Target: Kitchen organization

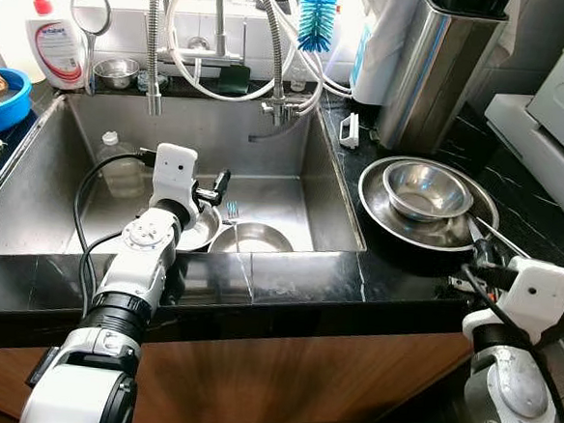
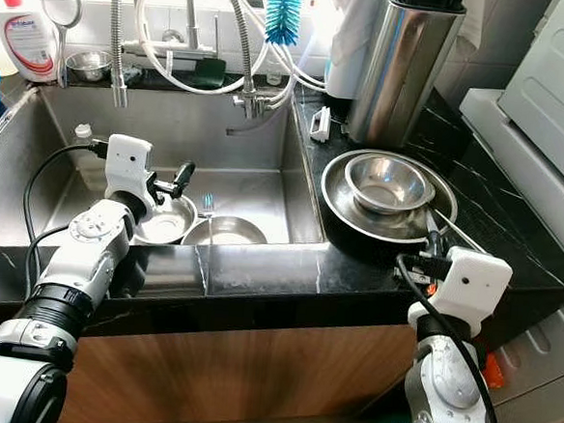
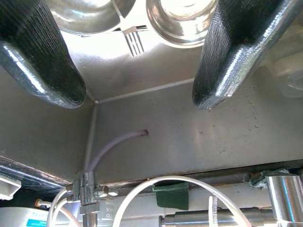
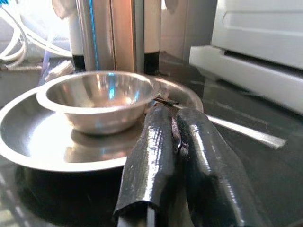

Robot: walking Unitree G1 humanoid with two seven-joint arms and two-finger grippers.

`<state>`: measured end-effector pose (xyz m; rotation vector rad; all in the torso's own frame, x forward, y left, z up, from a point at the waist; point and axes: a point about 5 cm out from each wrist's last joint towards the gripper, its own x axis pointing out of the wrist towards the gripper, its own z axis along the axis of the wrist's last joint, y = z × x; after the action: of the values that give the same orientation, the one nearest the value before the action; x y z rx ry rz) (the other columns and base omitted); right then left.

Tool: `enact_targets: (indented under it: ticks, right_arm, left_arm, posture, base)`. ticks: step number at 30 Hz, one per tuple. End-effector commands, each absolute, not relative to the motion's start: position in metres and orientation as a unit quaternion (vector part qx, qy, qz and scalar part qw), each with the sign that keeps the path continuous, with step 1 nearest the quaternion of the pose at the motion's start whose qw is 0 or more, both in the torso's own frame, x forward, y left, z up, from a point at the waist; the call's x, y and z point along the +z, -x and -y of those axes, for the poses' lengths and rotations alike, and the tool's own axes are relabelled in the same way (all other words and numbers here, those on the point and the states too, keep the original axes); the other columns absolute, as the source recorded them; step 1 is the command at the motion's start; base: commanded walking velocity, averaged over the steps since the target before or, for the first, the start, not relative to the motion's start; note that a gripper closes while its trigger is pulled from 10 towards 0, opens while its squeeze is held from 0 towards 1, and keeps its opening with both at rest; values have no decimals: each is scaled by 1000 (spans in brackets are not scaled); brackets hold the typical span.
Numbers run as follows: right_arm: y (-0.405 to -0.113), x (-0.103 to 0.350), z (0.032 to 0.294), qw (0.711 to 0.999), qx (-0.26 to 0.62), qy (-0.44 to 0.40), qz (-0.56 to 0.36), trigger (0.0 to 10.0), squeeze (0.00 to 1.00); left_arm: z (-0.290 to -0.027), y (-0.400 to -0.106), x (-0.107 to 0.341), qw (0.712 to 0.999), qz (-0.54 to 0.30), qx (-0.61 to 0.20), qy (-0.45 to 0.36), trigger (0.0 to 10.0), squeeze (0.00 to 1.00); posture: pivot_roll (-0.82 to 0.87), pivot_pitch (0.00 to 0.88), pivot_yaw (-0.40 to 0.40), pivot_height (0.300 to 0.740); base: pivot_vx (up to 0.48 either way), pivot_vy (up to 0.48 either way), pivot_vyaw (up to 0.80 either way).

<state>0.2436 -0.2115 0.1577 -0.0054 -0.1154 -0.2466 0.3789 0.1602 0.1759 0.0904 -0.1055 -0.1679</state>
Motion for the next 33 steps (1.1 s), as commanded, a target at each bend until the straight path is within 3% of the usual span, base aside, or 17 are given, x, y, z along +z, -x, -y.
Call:
enact_targets:
  ticks: [1,9,10,11,12,33]
  right_arm:
    - [-242,167,214,989,-128,7,77,0,0]
    - [-244,175,211,988,-121,12,96,0,0]
    - [-244,176,211,988,-121,12,97,2706,0]
    - [-244,176,211,988,-123,16,97,9608,0]
    - [-244,177,212,987,-127,18,98,10000,0]
    - [-247,206,207,980,-126,29,153,10000,0]
  left_arm:
    - [-159,-379,181,992,67,-88,-54,10000,0]
    - [-159,-379,182,992,69,-87,-54,10000,0]
    - [-159,-379,182,992,69,-87,-54,10000,0]
    - [-159,-379,182,992,69,-87,-54,10000,0]
    - [-159,-379,183,992,69,-87,-54,10000,0]
    - [-158,-379,183,992,72,-90,-54,10000,0]
  posture:
    - [-19,47,-47,740]
    - [-19,49,-48,740]
    - [-18,49,-49,740]
    - [-19,50,-49,740]
    - [-20,50,-49,740]
    - [-20,51,-48,740]
  base:
    - [0,0,0]
    - [0,0,0]
    - [0,0,0]
    - [0,0,0]
    - [0,0,0]
    - [0,0,0]
